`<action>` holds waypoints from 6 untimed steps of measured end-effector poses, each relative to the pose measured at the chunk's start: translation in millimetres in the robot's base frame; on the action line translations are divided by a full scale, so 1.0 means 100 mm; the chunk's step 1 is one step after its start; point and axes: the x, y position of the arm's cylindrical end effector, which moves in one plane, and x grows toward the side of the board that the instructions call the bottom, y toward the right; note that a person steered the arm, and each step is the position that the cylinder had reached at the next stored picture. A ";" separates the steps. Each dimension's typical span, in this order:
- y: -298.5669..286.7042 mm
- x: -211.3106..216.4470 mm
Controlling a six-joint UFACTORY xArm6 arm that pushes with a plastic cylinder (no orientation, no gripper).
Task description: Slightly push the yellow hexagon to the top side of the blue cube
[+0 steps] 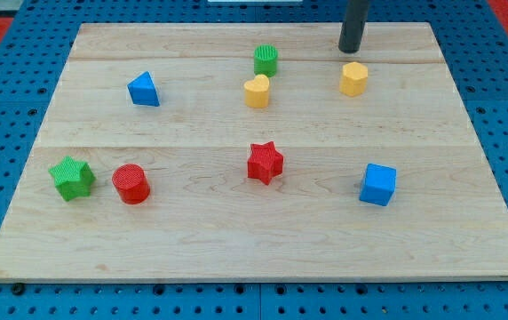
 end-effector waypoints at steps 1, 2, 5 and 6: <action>0.00 0.52; 0.00 0.89; -0.40 0.79; -0.40 1.15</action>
